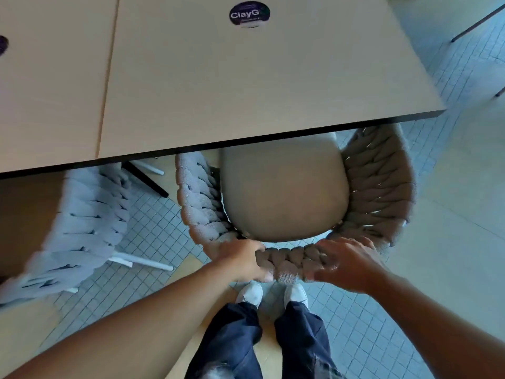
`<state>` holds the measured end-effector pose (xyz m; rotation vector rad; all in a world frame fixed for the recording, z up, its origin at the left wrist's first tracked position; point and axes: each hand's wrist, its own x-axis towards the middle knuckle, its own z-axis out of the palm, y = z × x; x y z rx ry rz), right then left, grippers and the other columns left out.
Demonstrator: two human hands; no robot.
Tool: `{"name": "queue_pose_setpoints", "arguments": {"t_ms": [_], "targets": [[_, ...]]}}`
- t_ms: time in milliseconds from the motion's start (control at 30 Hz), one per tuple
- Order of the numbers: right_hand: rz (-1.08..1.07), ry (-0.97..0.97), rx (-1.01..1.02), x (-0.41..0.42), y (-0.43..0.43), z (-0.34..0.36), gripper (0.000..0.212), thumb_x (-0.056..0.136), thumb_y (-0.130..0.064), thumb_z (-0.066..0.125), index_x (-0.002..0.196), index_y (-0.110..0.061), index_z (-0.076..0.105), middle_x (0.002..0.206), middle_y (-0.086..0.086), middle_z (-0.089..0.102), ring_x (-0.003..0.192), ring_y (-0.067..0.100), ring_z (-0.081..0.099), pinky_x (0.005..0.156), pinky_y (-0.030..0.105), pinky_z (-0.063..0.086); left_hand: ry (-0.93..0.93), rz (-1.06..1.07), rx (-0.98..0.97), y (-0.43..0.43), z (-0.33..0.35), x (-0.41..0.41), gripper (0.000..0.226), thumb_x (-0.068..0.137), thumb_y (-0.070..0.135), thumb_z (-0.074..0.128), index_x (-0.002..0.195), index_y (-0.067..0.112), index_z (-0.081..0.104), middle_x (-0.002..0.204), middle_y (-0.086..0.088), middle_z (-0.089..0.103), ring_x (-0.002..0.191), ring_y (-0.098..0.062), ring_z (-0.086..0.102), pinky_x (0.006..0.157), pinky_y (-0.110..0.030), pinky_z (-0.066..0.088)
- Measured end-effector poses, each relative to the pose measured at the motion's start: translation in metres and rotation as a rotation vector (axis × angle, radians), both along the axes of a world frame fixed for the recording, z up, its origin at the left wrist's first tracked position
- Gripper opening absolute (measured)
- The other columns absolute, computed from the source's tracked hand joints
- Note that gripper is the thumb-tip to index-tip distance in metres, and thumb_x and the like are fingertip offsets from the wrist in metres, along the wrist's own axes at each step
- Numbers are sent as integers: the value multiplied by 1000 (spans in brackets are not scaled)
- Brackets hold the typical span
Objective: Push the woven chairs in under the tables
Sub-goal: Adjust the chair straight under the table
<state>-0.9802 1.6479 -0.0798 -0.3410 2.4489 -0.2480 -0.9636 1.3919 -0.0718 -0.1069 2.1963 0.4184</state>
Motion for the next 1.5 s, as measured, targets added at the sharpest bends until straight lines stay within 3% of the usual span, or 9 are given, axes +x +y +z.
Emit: {"name": "queue_pose_setpoints", "arguments": {"t_ms": [100, 200, 300, 433, 600, 767, 933, 1500], "targets": [[160, -48, 68, -3, 10, 4, 104, 54, -96, 50, 144, -46, 37, 146, -18, 48, 138, 10, 37, 118, 44, 13, -7, -176, -137, 8, -1, 3, 90, 65, 62, 75, 143, 32, 42, 142, 0, 49, 130, -24, 44, 113, -40, 25], [248, 43, 81, -1, 18, -5, 91, 60, -85, 61, 139, -48, 39, 138, -21, 53, 134, 10, 40, 114, 43, 14, 9, -282, -240, 13, -11, 11, 84, 60, 65, 74, 133, 32, 51, 133, -2, 52, 125, -27, 45, 111, -43, 16], [254, 128, 61, 5, 19, -16, 72, 66, -75, 62, 132, -51, 46, 130, -22, 59, 127, 13, 47, 106, 45, 19, 134, -277, -256, 12, -18, 22, 61, 63, 64, 72, 112, 29, 63, 117, 0, 56, 117, -26, 45, 108, -41, 17], [259, 200, 54, 11, 22, -28, 63, 61, -72, 65, 118, -48, 57, 110, -19, 69, 109, 18, 58, 95, 46, 27, 231, -244, -248, 7, -25, 32, 64, 62, 75, 67, 106, 29, 66, 117, 5, 58, 118, -26, 44, 110, -39, 19], [223, 295, -2, 20, 18, -37, 65, 53, -67, 75, 113, -46, 60, 95, -19, 72, 93, 20, 63, 86, 45, 31, 251, -217, -227, -1, -26, 35, 62, 62, 74, 68, 102, 26, 67, 120, 4, 58, 119, -25, 43, 110, -38, 18], [240, 273, 24, 32, -4, -33, 55, 59, -69, 69, 108, -45, 62, 96, -21, 70, 98, 17, 61, 89, 45, 30, 239, -232, -251, -21, -24, 45, 58, 64, 73, 68, 98, 25, 65, 120, 2, 57, 120, -26, 43, 110, -38, 19], [238, 256, 19, 39, -29, -34, 52, 62, -72, 63, 105, -43, 59, 91, -22, 69, 102, 16, 58, 88, 42, 26, 232, -219, -248, -46, -24, 53, 65, 64, 72, 69, 112, 29, 66, 128, 5, 55, 123, -24, 40, 110, -36, 18], [248, 192, 32, 29, -39, -21, 62, 75, -70, 62, 131, -50, 45, 123, -23, 62, 123, 12, 46, 98, 42, 21, 345, -156, -242, -51, -31, 61, 67, 67, 70, 68, 120, 29, 63, 133, 3, 51, 129, -26, 39, 117, -43, -1]]}}
